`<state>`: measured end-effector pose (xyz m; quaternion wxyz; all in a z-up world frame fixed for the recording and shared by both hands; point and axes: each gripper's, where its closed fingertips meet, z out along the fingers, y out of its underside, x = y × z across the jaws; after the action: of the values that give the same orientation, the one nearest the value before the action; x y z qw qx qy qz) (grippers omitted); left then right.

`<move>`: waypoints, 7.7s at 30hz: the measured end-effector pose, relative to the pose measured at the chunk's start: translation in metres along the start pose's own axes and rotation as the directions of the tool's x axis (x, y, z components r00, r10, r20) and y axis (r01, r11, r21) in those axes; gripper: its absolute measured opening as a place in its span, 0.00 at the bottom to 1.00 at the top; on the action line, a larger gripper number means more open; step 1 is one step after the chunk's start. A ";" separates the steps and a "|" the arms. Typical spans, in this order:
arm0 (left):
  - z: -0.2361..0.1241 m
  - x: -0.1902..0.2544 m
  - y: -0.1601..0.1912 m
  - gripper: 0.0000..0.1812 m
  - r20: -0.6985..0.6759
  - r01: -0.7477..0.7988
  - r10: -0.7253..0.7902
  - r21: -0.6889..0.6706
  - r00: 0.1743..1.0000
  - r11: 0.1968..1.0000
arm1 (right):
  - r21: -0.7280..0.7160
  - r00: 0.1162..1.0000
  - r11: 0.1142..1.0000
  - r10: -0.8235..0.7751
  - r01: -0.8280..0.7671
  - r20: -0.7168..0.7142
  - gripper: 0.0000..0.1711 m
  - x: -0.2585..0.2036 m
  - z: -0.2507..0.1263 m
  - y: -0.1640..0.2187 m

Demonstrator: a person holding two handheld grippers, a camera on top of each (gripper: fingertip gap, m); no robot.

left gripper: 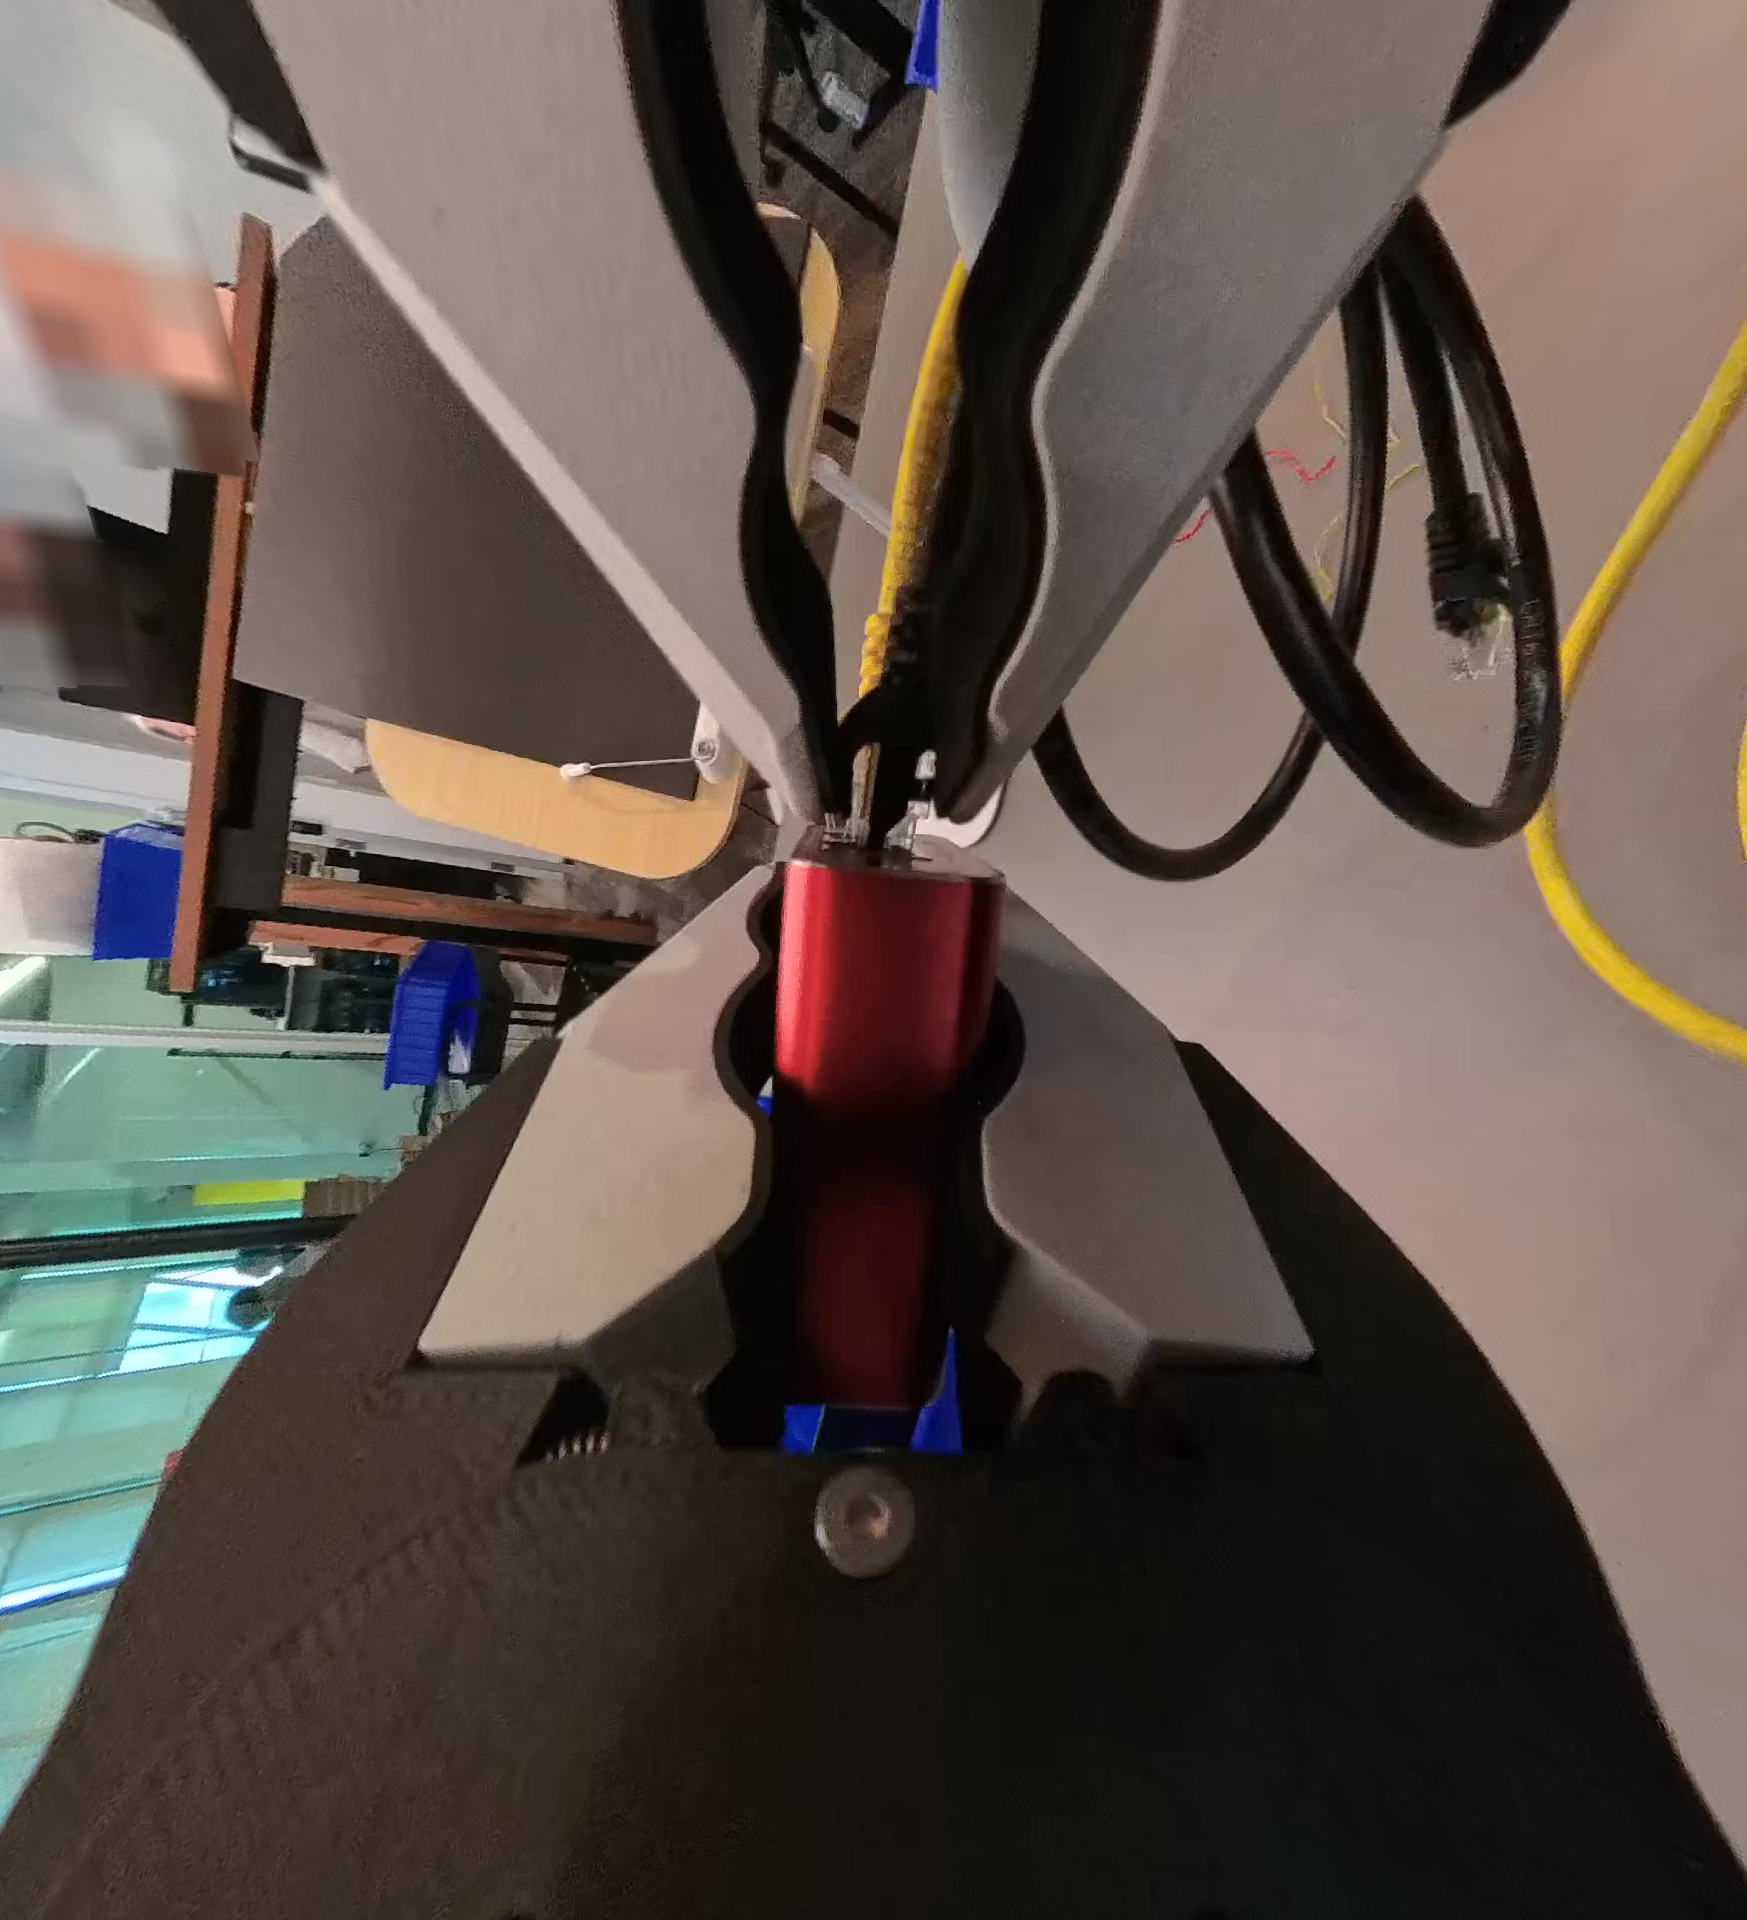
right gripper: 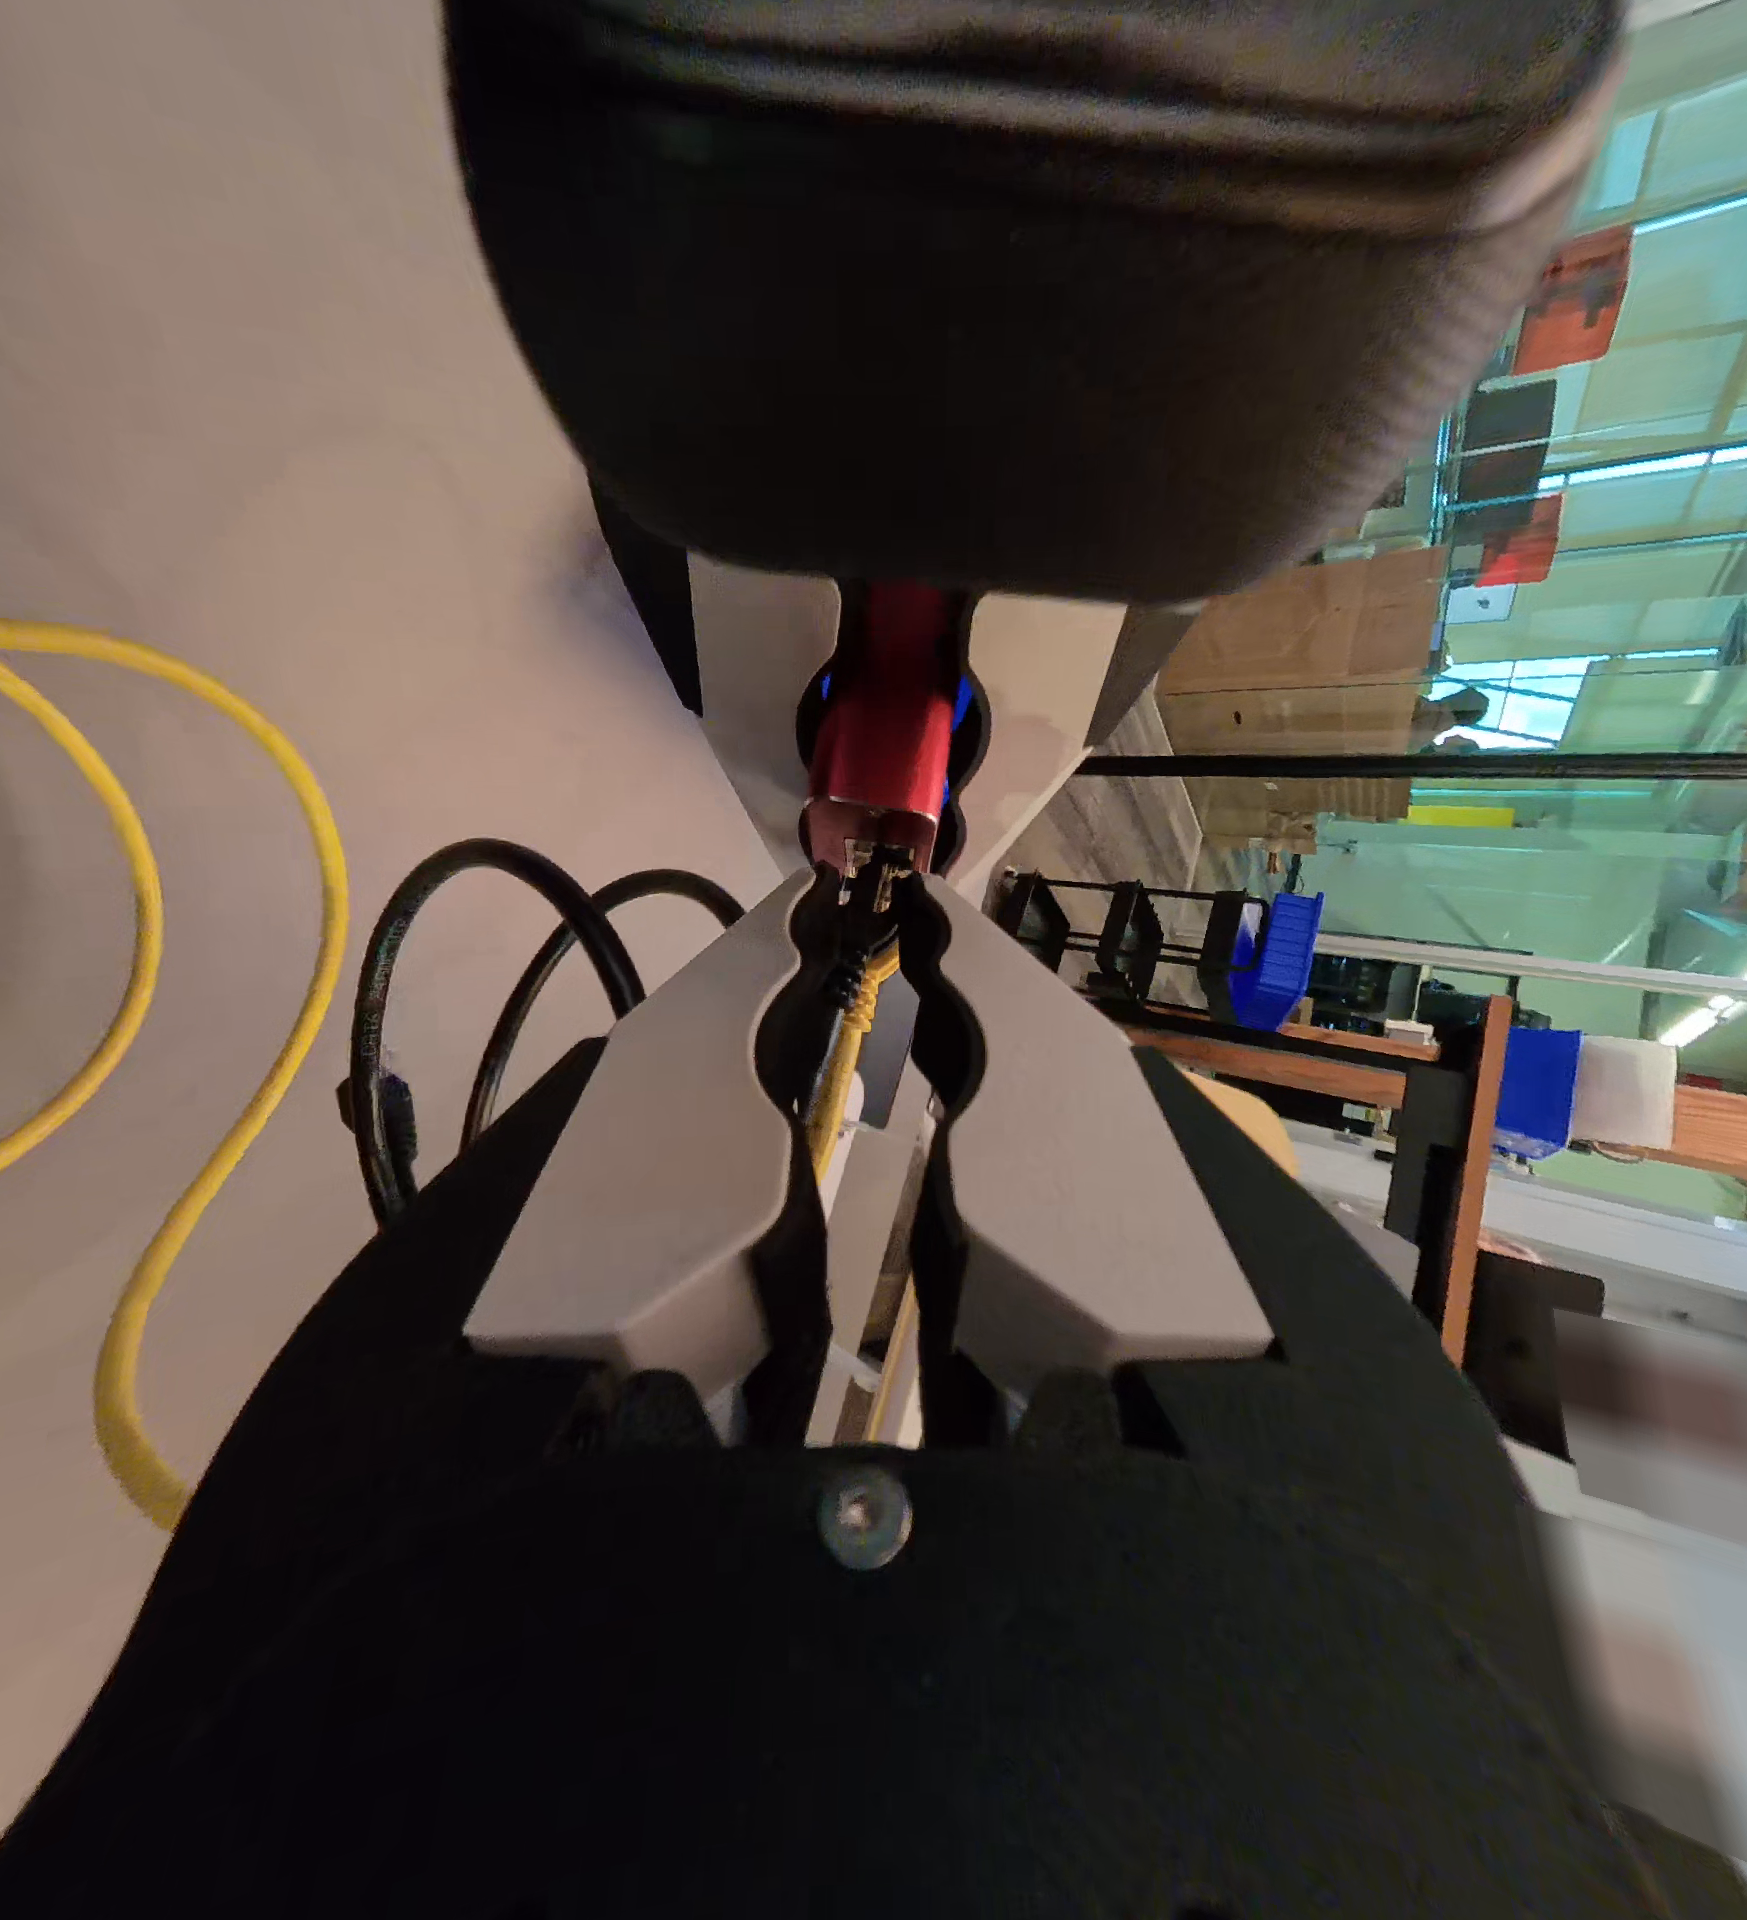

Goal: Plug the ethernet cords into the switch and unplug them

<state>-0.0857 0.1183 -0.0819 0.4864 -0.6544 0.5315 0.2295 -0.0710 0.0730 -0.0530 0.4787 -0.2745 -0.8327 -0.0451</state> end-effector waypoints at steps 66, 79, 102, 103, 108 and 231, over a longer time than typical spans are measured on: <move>0.013 0.000 0.009 0.14 0.024 -0.041 0.043 -0.085 0.999 0.996 | 0.125 0.988 0.989 0.096 -0.081 -0.121 0.11 0.002 0.023 0.025; 0.011 0.002 0.004 0.14 0.019 -0.051 0.053 -0.076 0.998 0.996 | 0.132 0.988 0.989 0.083 -0.066 -0.127 0.08 0.002 0.022 0.023; 0.023 0.013 0.006 0.14 -0.023 -0.003 0.002 -0.075 1.000 0.997 | -0.010 0.999 0.999 0.050 -0.050 0.015 0.06 -0.013 0.026 0.034; 0.024 0.013 0.005 0.14 -0.027 -0.001 -0.001 -0.069 1.000 0.998 | -0.008 0.998 0.998 0.060 -0.060 0.011 0.06 -0.013 0.026 0.035; 0.016 -0.019 0.046 0.14 0.031 0.107 -0.104 -0.121 0.994 0.987 | -0.032 0.992 0.992 0.124 -0.123 0.029 0.06 -0.018 0.012 0.059; 0.072 0.064 0.037 0.08 -0.185 0.069 -0.076 -0.046 0.980 0.997 | -0.687 0.752 0.474 0.638 -0.551 -0.164 0.14 -0.111 -0.099 0.557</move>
<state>-0.0836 0.1525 -0.1790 0.4299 -0.7013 0.5458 0.1596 0.3277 0.4644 -0.1960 0.2743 -0.7075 -0.6285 -0.1710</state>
